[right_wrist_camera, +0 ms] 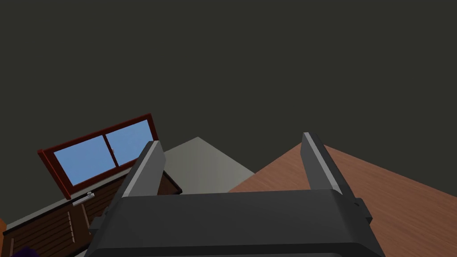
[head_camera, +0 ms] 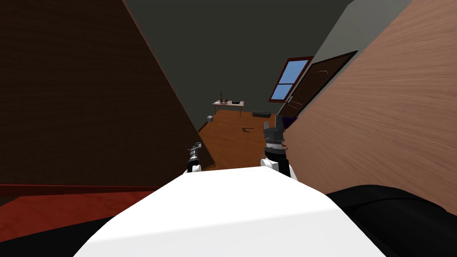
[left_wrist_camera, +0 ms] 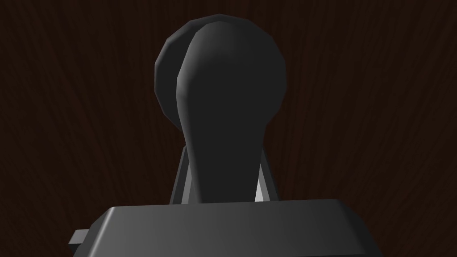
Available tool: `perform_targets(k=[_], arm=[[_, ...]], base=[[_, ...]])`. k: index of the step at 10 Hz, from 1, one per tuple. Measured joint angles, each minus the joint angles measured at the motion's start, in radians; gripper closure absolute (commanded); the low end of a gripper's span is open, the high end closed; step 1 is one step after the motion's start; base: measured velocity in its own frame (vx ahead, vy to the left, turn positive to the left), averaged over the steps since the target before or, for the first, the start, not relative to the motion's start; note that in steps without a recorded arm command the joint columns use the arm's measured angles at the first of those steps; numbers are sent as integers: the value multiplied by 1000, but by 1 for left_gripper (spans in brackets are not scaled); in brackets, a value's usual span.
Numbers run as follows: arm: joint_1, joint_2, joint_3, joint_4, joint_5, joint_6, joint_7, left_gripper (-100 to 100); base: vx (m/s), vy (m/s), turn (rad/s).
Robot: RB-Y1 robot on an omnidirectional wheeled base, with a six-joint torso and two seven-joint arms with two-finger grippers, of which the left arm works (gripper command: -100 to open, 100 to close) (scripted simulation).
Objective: Push the door open
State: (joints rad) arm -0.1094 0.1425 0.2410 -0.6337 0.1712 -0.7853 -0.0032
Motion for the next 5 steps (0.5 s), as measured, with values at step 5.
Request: perform_targets(k=[5], arm=[[-14, 6, 53, 42, 31, -16, -23, 100]], base=[[192, -18, 55]])
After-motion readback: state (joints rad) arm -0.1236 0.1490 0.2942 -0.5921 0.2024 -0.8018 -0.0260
